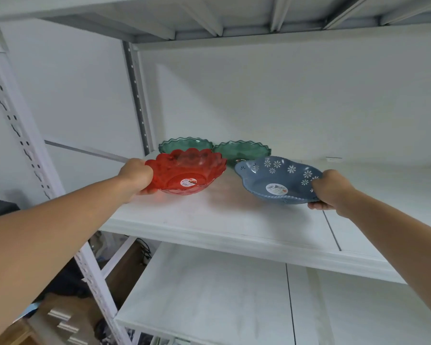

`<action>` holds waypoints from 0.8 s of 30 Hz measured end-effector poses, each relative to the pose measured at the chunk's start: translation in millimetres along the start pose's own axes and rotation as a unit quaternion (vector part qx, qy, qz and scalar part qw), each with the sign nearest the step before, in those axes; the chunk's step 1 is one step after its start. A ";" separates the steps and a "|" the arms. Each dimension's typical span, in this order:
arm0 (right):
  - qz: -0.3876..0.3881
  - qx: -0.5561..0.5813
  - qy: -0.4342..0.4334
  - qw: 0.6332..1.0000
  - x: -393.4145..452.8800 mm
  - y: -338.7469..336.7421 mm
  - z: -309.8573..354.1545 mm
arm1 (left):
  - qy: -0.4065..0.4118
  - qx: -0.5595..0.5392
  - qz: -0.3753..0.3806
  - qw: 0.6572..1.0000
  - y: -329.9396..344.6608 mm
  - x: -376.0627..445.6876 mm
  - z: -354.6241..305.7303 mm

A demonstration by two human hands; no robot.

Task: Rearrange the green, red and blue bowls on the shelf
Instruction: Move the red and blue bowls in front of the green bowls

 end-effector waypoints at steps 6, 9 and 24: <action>0.012 0.005 0.018 1.000 -5.4 36.7 1.0 | 0.003 0.014 0.010 1.000 -19.8 20.1 22.0; 0.006 0.002 0.015 1.000 -10.4 52.6 5.1 | 0.007 0.011 0.021 1.000 -26.4 37.8 35.5; -0.069 0.038 0.056 0.995 -70.8 114.9 2.2 | 0.082 0.092 0.097 0.988 -30.7 130.2 92.3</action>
Point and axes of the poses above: each hand's wrist, its own x-axis towards the middle knuckle, its own y-axis out of the palm, z = x × y, the point moved 8 cm from there along x, towards the middle knuckle, and after that the axes turned 15 degrees about x, right-handed, at the moved point
